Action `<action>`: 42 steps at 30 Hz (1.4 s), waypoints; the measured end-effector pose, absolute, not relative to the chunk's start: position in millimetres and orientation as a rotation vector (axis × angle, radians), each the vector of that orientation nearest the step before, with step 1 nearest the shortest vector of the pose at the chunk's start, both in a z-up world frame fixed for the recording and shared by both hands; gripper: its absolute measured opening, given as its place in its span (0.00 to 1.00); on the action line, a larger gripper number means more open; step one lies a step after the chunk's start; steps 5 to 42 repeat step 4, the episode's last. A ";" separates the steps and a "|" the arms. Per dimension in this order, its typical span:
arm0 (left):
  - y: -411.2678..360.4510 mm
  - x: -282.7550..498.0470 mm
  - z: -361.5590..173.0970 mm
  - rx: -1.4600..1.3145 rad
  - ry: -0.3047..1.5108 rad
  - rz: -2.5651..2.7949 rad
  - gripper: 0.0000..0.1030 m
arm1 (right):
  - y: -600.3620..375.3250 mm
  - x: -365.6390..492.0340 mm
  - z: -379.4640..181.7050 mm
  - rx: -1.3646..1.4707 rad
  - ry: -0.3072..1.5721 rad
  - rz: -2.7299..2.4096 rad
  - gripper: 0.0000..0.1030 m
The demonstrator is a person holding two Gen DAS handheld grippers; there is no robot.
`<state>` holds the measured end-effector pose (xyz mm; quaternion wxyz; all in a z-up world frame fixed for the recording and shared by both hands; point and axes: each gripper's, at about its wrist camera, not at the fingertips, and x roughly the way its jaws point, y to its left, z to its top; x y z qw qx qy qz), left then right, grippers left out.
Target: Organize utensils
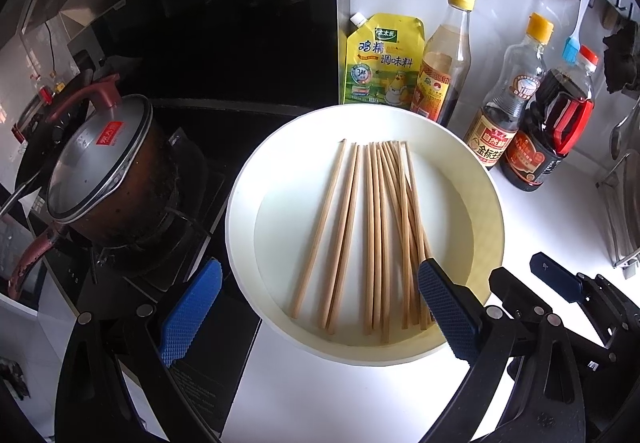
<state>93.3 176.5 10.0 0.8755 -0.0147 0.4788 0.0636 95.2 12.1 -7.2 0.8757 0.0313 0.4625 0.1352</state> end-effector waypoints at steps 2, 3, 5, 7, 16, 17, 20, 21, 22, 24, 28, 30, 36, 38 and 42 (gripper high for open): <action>175.2 92.1 10.1 -0.032 0.999 0.135 0.94 | 11.3 94.6 -6.7 0.067 0.963 0.283 0.47; 174.8 91.8 10.4 -0.032 0.997 0.136 0.94 | 10.8 94.2 -6.3 0.068 0.962 0.282 0.47; 174.4 91.4 10.6 -0.031 0.995 0.135 0.94 | 10.5 93.6 -5.9 0.068 0.959 0.280 0.47; 174.4 91.4 10.6 -0.031 0.995 0.135 0.94 | 10.5 93.6 -5.9 0.068 0.959 0.280 0.47; 174.4 91.4 10.6 -0.031 0.995 0.135 0.94 | 10.5 93.6 -5.9 0.068 0.959 0.280 0.47; 174.4 91.4 10.6 -0.031 0.995 0.135 0.94 | 10.5 93.6 -5.9 0.068 0.959 0.280 0.47; 174.4 91.4 10.6 -0.031 0.995 0.135 0.94 | 10.5 93.6 -5.9 0.068 0.959 0.280 0.47; 174.4 91.4 10.6 -0.031 0.995 0.135 0.94 | 10.5 93.6 -5.9 0.068 0.959 0.280 0.47; 174.4 91.4 10.6 -0.031 0.995 0.135 0.94 | 10.5 93.6 -5.9 0.068 0.959 0.280 0.47; 174.4 91.4 10.6 -0.031 0.995 0.135 0.94 | 10.5 93.6 -5.9 0.068 0.959 0.280 0.47; 174.4 91.4 10.6 -0.031 0.995 0.135 0.94 | 10.5 93.6 -5.9 0.068 0.959 0.280 0.47; 174.4 91.4 10.6 -0.031 0.995 0.135 0.94 | 10.5 93.6 -5.9 0.068 0.959 0.280 0.47; 174.4 91.4 10.6 -0.031 0.995 0.135 0.94 | 10.5 93.6 -5.9 0.068 0.959 0.280 0.47; 174.4 91.4 10.6 -0.031 0.995 0.135 0.94 | 10.5 93.6 -5.9 0.068 0.959 0.280 0.47; 174.4 91.4 10.6 -0.031 0.995 0.135 0.94 | 10.5 93.6 -5.9 0.068 0.959 0.280 0.47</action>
